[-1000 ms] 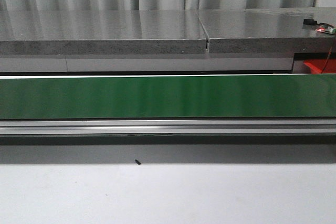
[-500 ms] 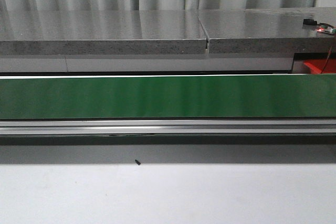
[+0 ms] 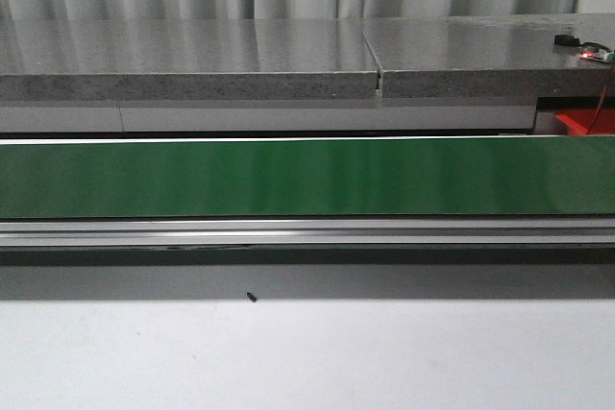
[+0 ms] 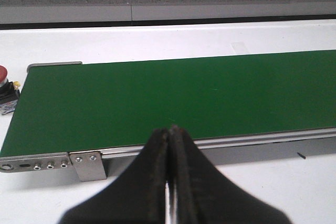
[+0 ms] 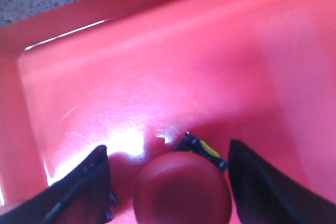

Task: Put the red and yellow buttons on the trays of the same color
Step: 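Open the right gripper to release the red button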

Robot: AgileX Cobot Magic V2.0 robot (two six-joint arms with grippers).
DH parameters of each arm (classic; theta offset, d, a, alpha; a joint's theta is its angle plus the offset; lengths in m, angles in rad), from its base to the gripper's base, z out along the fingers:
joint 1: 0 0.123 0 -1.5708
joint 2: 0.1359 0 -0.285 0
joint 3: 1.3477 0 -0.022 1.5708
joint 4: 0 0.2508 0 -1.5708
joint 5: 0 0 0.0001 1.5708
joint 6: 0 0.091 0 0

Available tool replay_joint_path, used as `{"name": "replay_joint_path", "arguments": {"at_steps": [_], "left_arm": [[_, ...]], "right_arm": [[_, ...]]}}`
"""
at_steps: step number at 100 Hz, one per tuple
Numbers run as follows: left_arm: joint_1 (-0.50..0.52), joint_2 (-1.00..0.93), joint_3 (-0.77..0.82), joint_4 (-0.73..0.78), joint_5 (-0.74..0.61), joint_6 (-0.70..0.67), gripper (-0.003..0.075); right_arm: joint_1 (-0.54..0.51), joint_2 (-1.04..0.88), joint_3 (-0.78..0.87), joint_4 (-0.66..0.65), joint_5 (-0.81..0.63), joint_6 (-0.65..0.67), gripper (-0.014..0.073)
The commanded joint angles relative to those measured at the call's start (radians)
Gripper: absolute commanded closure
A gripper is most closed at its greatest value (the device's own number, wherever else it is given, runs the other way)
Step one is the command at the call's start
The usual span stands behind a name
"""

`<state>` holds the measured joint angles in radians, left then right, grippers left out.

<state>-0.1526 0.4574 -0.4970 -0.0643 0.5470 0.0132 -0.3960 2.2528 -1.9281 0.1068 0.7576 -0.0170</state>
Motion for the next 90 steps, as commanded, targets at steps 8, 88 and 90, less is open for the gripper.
{"name": "replay_joint_path", "arguments": {"at_steps": [8, 88, 90], "left_arm": [[-0.009, 0.003, -0.028, -0.004, -0.077, -0.007, 0.0739], [-0.009, 0.003, -0.028, -0.004, -0.077, -0.007, 0.0739], [-0.009, 0.003, -0.028, -0.004, -0.077, -0.007, 0.0739]], "right_arm": [[-0.007, -0.08, -0.036, 0.008, -0.052, -0.004, 0.0096], [0.09, -0.312, -0.031, 0.008, 0.04, -0.056, 0.0397], [0.102, -0.318, -0.031, 0.008, 0.047, -0.056, 0.0437]]}}
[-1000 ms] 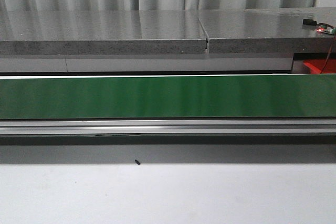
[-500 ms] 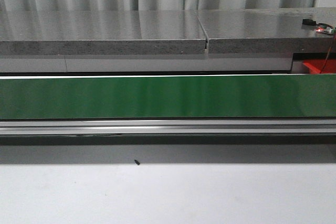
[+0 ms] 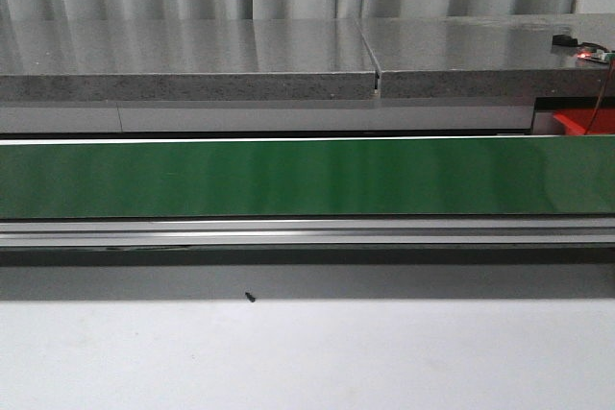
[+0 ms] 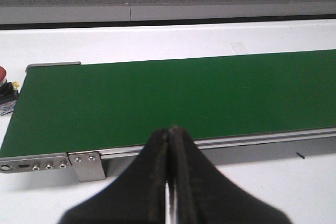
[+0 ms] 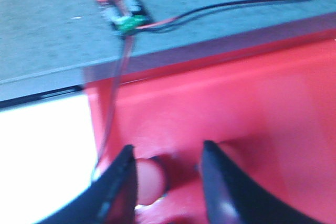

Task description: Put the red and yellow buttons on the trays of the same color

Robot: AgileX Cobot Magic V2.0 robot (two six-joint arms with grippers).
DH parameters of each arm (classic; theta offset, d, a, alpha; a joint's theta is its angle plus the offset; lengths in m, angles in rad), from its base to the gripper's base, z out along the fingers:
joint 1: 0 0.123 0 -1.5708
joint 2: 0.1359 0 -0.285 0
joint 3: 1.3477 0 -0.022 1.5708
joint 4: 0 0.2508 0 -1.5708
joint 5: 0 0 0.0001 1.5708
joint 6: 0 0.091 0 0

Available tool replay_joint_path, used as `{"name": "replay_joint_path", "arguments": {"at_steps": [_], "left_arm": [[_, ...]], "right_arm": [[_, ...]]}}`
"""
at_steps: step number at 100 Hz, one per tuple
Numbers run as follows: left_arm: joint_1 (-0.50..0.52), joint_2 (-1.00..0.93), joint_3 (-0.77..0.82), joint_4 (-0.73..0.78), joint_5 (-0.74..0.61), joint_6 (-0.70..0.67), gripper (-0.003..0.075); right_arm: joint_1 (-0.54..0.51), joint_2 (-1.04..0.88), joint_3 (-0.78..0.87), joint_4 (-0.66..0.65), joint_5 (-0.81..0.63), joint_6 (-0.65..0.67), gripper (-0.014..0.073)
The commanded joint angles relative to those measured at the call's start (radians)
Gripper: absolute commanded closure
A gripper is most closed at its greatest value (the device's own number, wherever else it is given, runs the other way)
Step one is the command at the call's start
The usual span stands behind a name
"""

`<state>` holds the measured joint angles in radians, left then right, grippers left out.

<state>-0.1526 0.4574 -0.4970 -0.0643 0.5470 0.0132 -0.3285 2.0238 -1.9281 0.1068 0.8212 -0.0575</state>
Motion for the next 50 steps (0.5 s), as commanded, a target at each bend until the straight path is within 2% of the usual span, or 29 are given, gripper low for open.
{"name": "replay_joint_path", "arguments": {"at_steps": [1, 12, 22, 37, 50], "left_arm": [[-0.009, 0.003, -0.028, -0.004, -0.077, -0.007, 0.0739], [-0.009, 0.003, -0.028, -0.004, -0.077, -0.007, 0.0739], [-0.009, 0.003, -0.028, -0.004, -0.077, -0.007, 0.0738], [-0.009, 0.003, -0.028, -0.004, -0.077, -0.007, 0.0739], [-0.009, 0.003, -0.028, -0.004, -0.077, -0.007, 0.0739]], "right_arm": [[0.038, -0.089, -0.031, 0.008, -0.014, -0.016, 0.0437], [0.082, -0.119, -0.031, 0.007, 0.008, -0.016, 0.0586], [0.115, -0.141, -0.031, 0.007, 0.032, -0.016, 0.0666], [0.142, -0.182, -0.02, 0.008, 0.078, -0.016, 0.0662], [0.16, -0.252, 0.058, 0.008, 0.064, -0.017, 0.0662]]}}
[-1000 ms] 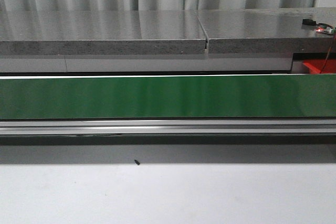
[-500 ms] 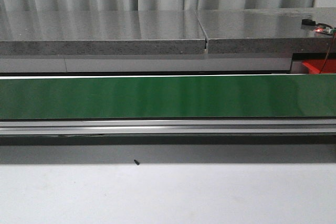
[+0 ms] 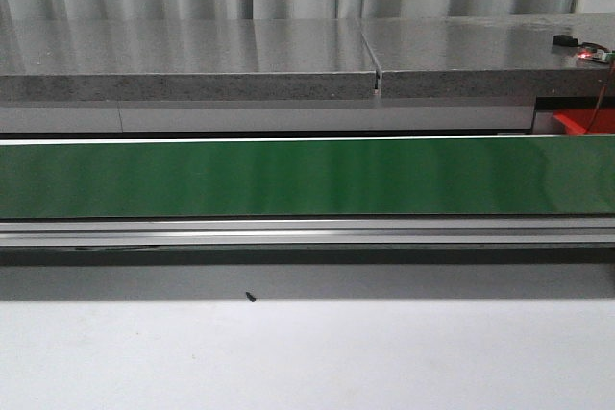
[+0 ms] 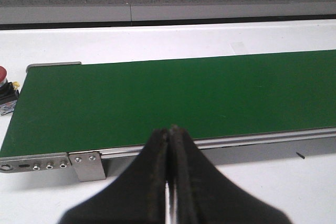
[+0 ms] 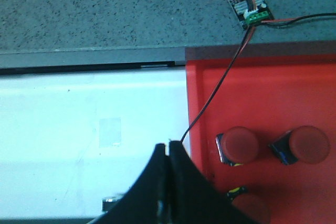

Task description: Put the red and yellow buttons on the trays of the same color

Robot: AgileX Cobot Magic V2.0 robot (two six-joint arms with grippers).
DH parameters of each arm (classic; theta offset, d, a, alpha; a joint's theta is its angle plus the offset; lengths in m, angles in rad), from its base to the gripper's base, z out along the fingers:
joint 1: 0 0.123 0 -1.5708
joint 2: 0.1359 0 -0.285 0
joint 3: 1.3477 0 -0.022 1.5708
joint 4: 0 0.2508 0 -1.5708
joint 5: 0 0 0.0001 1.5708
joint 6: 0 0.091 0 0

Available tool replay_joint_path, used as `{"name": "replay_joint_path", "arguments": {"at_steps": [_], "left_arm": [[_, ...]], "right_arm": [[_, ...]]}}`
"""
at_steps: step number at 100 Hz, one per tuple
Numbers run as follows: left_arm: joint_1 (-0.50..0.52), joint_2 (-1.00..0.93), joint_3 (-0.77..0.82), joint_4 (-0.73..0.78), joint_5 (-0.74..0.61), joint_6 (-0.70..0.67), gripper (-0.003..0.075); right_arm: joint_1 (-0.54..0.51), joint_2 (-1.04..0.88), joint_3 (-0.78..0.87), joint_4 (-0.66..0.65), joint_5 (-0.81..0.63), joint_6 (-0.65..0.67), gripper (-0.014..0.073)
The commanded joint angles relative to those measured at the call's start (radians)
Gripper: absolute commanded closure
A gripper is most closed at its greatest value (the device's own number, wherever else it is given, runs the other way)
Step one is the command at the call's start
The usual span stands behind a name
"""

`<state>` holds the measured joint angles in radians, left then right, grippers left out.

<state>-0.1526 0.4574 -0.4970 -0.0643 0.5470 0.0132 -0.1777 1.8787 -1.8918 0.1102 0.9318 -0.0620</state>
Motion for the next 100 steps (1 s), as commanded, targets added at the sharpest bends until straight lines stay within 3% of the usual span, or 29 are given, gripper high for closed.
{"name": "replay_joint_path", "arguments": {"at_steps": [1, 100], "left_arm": [[-0.009, 0.003, -0.028, -0.004, -0.077, -0.007, 0.0739], [-0.009, 0.003, -0.028, -0.004, -0.077, -0.007, 0.0739]], "right_arm": [[0.01, -0.112, 0.022, 0.005, -0.049, -0.012, 0.0662], [0.028, -0.859, 0.853, 0.019, -0.367, -0.019, 0.0662]]}}
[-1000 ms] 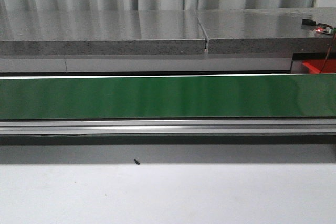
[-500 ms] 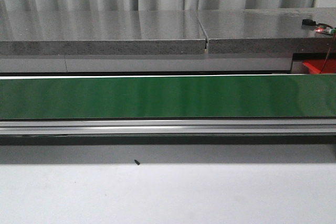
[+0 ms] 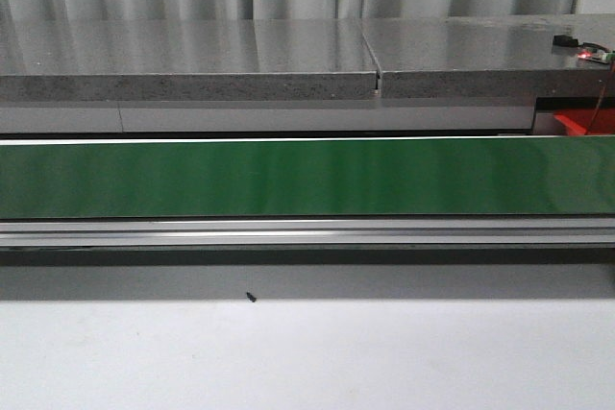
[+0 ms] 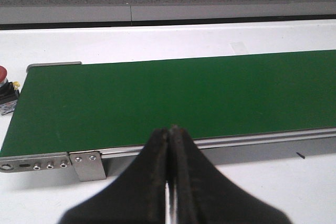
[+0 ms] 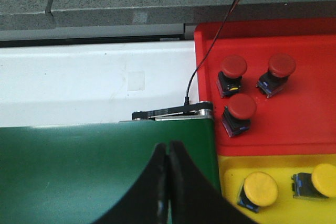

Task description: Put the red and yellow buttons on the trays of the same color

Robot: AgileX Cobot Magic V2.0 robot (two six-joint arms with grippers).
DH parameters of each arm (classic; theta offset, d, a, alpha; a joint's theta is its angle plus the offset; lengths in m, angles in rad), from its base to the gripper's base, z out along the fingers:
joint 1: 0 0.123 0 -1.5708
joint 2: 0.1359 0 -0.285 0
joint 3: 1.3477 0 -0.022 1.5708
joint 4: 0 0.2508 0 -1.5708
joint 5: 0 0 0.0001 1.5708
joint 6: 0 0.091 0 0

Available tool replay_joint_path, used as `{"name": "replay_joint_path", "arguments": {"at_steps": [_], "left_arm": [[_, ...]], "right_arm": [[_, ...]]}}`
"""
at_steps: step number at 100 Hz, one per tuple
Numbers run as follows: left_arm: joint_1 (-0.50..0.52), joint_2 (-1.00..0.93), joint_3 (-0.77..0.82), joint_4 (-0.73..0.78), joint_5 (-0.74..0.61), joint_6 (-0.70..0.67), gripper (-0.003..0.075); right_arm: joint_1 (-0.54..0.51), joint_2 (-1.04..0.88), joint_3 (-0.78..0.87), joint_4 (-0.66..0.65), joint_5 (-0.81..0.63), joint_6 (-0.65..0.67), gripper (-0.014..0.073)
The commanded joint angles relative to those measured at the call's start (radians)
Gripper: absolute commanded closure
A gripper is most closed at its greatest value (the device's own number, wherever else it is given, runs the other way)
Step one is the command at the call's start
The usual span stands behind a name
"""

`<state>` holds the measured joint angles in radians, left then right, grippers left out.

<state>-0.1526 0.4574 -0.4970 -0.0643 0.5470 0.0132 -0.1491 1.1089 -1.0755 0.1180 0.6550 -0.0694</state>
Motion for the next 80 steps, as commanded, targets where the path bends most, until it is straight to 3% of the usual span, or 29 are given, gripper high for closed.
{"name": "replay_joint_path", "arguments": {"at_steps": [1, 51, 80], "left_arm": [[-0.009, 0.003, -0.028, -0.004, -0.077, -0.007, 0.0739], [-0.009, 0.003, -0.028, -0.004, -0.079, -0.007, 0.0739], [-0.009, 0.003, -0.028, 0.002, -0.081, -0.007, 0.0739]], "right_arm": [[0.0, -0.095, 0.042, 0.011, -0.092, -0.012, 0.0662], [0.001, -0.547, 0.329, 0.041, -0.123, -0.012, 0.0662], [0.001, -0.703, 0.422, 0.051, -0.111, -0.012, 0.0662]]}}
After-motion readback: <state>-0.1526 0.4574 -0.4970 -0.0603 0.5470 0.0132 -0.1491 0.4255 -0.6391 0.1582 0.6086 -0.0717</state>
